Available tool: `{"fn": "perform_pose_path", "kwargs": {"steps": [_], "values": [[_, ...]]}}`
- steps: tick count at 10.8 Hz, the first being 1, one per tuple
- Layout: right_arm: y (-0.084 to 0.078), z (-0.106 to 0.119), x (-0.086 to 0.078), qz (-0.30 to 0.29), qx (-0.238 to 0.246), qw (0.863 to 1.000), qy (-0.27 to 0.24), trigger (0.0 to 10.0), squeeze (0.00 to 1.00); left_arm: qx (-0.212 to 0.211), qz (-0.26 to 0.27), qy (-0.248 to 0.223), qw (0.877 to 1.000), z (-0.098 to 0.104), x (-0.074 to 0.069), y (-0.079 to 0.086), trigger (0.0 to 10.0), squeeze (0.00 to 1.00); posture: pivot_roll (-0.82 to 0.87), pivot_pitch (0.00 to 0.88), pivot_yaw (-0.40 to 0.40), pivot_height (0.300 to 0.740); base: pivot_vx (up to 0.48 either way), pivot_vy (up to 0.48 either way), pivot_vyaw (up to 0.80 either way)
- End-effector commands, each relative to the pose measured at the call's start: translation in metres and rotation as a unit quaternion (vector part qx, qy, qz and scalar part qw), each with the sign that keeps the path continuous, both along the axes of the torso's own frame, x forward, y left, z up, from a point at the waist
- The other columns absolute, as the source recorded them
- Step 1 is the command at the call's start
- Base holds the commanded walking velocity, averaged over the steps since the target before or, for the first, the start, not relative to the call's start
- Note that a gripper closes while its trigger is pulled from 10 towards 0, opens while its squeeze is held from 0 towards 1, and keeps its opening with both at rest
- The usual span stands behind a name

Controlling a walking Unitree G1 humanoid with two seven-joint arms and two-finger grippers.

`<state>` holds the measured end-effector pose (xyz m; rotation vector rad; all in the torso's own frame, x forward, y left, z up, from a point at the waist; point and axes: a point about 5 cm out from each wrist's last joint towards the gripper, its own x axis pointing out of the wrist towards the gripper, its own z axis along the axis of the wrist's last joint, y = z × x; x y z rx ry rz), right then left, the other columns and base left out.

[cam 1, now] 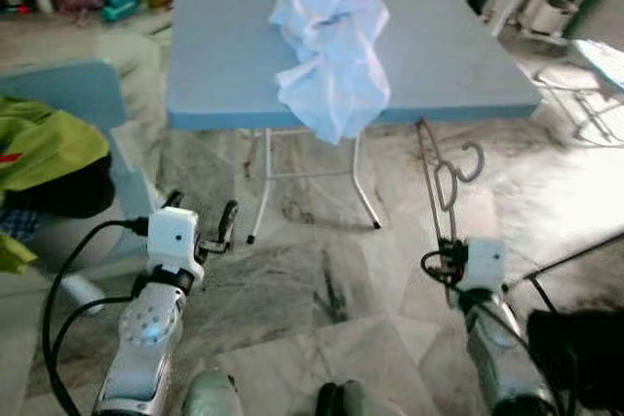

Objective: Hang hanger

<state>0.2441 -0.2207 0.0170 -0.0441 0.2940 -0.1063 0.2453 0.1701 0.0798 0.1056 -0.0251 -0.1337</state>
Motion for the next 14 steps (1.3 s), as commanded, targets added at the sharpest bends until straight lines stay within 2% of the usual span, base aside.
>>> {"fn": "perform_pose_path", "kwargs": {"steps": [1,2,3,4,5,6,7,8,9,11,12,13,14], "values": [[-0.015,-0.012,-0.015,-0.042,-0.007,0.998,0.049,0.0,0.0,-0.005,-0.004,0.015,1.0,-0.004,-0.004,-0.002,10.0,0.0,0.07,0.132,-0.099,0.74,0.0,0.0,0.0],[-0.022,-0.024,-0.026,-0.056,-0.007,0.992,0.115,1.3,0.0,0.006,-0.014,0.026,1.0,-0.007,-0.008,-0.004,10.0,0.0,0.06,0.139,-0.103,0.74,0.0,0.0,0.0],[-0.008,-0.034,-0.029,0.045,0.031,0.983,0.178,1.9,0.0,0.014,-0.036,0.041,0.998,-0.012,-0.007,-0.01,10.0,0.0,0.05,0.141,-0.106,0.74,0.0,0.0,0.0],[-0.002,-0.03,-0.025,0.111,0.001,0.977,0.184,0.0,0.0,0.022,-0.044,0.042,0.998,-0.011,-0.006,-0.012,10.0,0.0,0.05,0.14,-0.107,0.74,0.0,0.0,0.0],[0.002,-0.022,-0.019,0.182,-0.041,0.965,0.183,0.0,0.0,0.024,-0.051,0.043,0.997,-0.011,-0.003,-0.015,10.0,0.0,0.05,0.136,-0.114,0.74,0.0,0.0,0.0],[0.002,-0.018,-0.009,0.214,-0.076,0.955,0.191,0.0,0.0,0.026,-0.054,0.045,0.997,-0.011,-0.002,-0.016,10.0,0.0,0.06,0.135,-0.119,0.74,0.0,0.0,0.0],[-0.001,-0.01,0.001,0.205,-0.089,0.957,0.186,0.0,0.0,0.027,-0.055,0.045,0.997,-0.01,-0.002,-0.016,10.0,0.0,0.06,0.135,-0.124,0.74,0.0,0.0,0.0],[-0.011,-0.011,0.004,0.129,-0.057,0.969,0.201,0.0,0.0,0.027,-0.052,0.045,0.997,-0.01,-0.004,-0.016,10.0,0.0,0.07,0.138,-0.13,0.74,0.0,0.0,0.0],[-0.02,-0.015,-0.002,0.038,-0.007,0.977,0.209,0.0,0.0,0.022,-0.042,0.049,0.998,-0.013,-0.006,-0.013,10.0,0.0,0.07,0.139,-0.133,0.74,0.0,0.0,0.0],[-0.027,-0.017,-0.018,-0.064,0.013,0.98,0.19,0.0,0.0,0.014,-0.036,0.062,0.997,-0.018,-0.009,-0.011,10.0,0.0,0.06,0.133,-0.123,0.74,0.0,0.0,0.0],[-0.026,-0.015,-0.02,-0.1,0.031,0.98,0.168,0.0,0.0,0.015,-0.038,0.062,0.997,-0.018,-0.008,-0.012,10.0,0.0,0.06,0.132,-0.117,0.74,0.0,0.0,0.0],[-0.027,-0.007,-0.016,-0.151,0.067,0.979,0.119,0.0,0.0,0.015,-0.04,0.06,0.997,-0.016,-0.003,-0.012,10.0,0.0,0.05,0.132,-0.109,0.74,0.0,0.0,0.0],[-0.022,0.001,-0.007,-0.144,0.099,0.981,0.08,10.0,0.0,0.02,-0.049,0.053,0.997,-0.013,0.001,-0.012,10.0,0.0,0.06,0.129,-0.109,0.74,0.0,0.341,-0.48]]}}
